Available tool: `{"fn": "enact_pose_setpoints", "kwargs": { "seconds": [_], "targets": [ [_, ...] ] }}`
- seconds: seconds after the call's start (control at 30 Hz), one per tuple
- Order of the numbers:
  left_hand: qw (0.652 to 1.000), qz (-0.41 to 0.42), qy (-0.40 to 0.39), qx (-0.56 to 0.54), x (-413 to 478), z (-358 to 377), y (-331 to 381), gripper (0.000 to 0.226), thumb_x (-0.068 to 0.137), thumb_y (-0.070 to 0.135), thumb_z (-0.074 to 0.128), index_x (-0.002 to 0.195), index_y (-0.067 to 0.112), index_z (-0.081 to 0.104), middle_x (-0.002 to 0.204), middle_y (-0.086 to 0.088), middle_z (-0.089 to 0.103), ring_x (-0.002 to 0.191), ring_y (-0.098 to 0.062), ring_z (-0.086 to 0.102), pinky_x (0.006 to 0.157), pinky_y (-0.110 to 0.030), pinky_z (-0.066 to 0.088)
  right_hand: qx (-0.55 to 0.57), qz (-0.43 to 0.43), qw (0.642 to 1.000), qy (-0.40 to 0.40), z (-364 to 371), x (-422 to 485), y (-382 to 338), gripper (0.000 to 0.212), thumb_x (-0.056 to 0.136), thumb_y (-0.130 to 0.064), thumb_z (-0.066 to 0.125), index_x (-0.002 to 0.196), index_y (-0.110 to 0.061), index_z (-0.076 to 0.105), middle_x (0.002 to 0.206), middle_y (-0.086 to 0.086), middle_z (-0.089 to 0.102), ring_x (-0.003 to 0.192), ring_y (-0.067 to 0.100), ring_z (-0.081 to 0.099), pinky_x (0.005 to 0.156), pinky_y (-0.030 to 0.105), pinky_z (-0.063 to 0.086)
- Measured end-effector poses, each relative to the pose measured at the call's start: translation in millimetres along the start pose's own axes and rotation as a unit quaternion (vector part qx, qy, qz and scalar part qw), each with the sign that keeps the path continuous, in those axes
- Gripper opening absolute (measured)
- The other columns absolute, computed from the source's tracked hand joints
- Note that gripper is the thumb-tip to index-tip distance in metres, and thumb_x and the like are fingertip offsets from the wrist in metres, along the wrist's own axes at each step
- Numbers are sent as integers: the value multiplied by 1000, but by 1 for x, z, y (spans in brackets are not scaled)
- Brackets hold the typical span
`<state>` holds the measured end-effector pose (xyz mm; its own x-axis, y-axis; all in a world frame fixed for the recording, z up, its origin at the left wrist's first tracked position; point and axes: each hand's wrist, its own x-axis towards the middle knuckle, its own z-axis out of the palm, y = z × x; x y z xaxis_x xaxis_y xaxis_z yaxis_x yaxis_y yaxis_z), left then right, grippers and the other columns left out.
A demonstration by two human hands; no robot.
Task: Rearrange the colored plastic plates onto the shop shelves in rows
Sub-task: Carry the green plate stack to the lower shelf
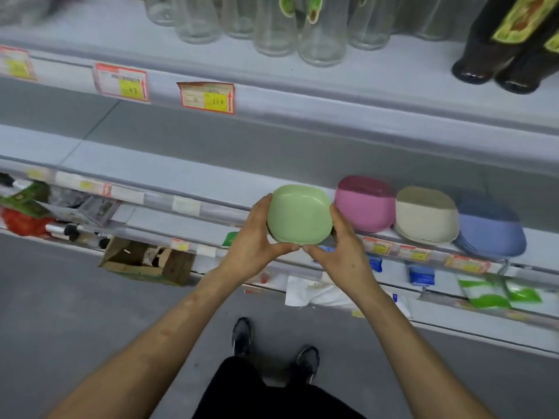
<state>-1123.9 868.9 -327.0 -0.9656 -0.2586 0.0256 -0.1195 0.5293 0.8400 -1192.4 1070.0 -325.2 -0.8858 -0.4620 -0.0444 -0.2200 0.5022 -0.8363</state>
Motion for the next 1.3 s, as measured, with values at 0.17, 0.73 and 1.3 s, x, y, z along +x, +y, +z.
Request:
{"fn": "enact_pose_setpoints", "kwargs": {
  "seconds": [0.17,0.73,1.3],
  "targets": [
    [999,16,-22,-20,42,3,-7,109,69,56,89,156,34,28,154,10,40,135,-7,47,109,-31,46,-24,19,999,34,1,33,-4,99,83,-38,86,161,-32,25,154,-4,45,131,11,50,110,38,48],
    [994,50,-94,-16,111,14,-44,108,72,53,88,157,26,28,153,6,41,130,5,42,97,4,31,-182,60,981,35,1,89,7,85,80,-26,83,152,-15,41,144,6,55,127,27,45,100,29,39],
    [993,52,-103,36,117,20,-62,102,79,32,88,160,19,26,157,0,37,140,-11,41,99,6,24,-275,69,958,41,15,81,14,85,85,-32,77,157,-10,38,159,4,42,141,25,36,119,36,36]
  ]
}}
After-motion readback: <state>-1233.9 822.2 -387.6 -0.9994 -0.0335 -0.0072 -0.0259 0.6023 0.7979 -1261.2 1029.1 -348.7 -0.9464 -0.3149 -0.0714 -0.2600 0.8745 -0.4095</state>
